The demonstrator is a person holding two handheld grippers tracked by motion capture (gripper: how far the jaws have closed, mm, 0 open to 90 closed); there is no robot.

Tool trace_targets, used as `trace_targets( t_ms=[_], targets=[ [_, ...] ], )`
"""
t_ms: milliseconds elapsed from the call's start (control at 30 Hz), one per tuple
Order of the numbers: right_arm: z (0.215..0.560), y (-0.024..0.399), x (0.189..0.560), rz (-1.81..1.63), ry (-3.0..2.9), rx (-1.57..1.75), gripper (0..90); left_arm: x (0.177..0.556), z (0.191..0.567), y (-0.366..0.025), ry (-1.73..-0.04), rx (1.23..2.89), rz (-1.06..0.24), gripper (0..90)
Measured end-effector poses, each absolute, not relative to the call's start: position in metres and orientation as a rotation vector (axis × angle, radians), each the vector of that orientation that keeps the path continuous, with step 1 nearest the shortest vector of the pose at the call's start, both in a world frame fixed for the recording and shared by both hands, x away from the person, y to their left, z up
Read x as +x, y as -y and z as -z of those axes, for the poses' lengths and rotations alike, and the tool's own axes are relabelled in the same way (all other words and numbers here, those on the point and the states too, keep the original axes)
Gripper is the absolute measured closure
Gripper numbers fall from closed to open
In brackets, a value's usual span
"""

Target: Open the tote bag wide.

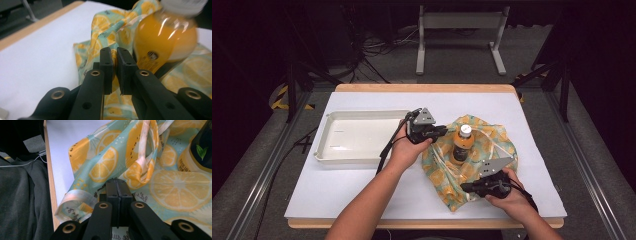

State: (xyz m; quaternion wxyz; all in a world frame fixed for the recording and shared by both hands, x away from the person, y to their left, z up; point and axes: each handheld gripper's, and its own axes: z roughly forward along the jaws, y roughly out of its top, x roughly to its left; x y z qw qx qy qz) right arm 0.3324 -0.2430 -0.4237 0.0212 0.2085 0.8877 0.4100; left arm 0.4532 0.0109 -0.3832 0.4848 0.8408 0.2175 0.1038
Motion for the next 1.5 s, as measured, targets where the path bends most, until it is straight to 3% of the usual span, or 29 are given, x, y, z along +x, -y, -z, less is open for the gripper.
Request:
trace_targets(
  t_ms=[800, 1200, 1500],
  targets=[
    [0.425, 0.247, 0.331, -1.264, -2.754, 0.66, 89.1, 0.455, 0.421, 0.003, -0.673, 2.216, -0.117, 81.9],
    [0.416, 0.255, 0.329, -1.305, -2.684, 0.672, 80.0, 0.455, 0.424, -0.002, -0.675, 2.181, -0.087, 81.0],
    [0.39, 0.266, 0.324, -1.347, -2.58, 0.653, 71.0, 0.454, 0.424, -0.003, -0.649, 2.153, -0.077, 80.2]
  ],
)
